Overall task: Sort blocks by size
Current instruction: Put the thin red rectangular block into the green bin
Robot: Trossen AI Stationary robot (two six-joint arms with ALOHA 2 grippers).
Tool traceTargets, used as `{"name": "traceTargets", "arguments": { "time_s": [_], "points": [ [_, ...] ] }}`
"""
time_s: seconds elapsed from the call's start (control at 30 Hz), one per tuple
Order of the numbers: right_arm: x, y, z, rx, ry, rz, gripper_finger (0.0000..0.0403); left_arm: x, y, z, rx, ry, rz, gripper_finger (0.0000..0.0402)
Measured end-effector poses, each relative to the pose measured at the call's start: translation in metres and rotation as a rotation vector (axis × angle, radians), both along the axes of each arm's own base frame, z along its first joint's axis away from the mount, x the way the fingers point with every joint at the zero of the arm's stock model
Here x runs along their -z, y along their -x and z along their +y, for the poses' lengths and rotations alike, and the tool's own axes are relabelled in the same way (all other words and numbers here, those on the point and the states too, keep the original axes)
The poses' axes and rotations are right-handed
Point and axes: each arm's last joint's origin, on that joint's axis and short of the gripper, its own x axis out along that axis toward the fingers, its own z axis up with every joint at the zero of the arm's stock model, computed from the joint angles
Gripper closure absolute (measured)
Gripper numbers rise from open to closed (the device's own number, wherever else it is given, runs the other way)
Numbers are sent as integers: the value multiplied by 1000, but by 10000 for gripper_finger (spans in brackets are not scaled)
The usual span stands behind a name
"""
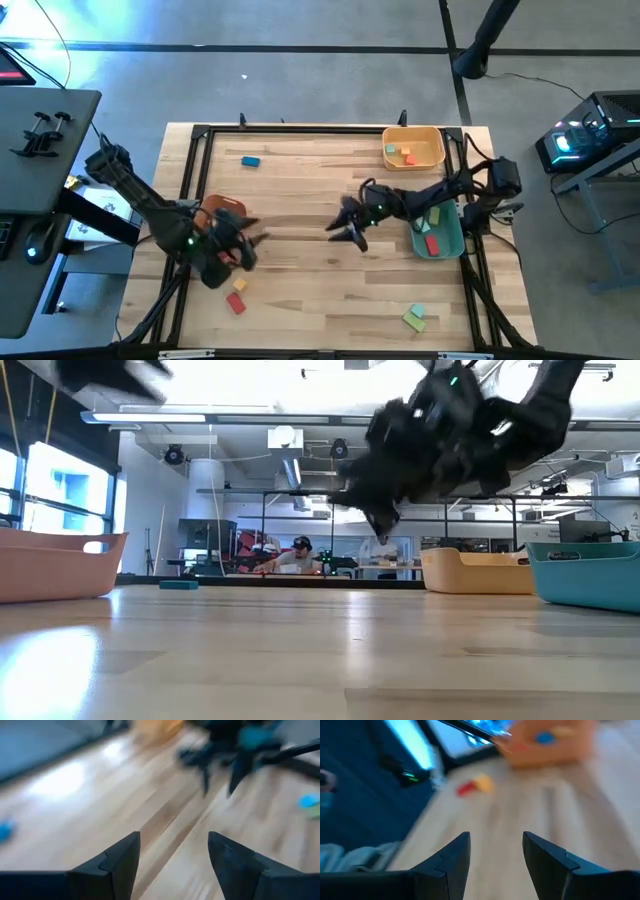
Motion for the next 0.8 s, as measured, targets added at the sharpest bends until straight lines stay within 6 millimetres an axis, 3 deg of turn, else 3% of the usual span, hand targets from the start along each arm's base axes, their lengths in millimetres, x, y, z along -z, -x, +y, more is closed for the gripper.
{"name": "traceTargets", "arguments": {
  "time_s": [0.2, 0.33, 0.47, 0.6, 0.8],
  "points": [
    [-18, 0, 46, -145, -1, -197, 226, -21, -50, -40, 223, -159, -76, 206],
    [-22, 5, 73, -222, -11, -246, 226, -31, -67, -67, 359, -163, -11, 221],
    [-22, 9, 92, -189, 0, -247, 226, -29, -69, -91, 414, -89, 95, 237],
    [-22, 13, 105, -131, 57, -268, 226, -11, -60, -107, 375, 60, 234, 252],
    [-25, 13, 106, -79, 97, -309, 226, 15, -41, -116, 198, 422, 528, 272]
  ]
}}
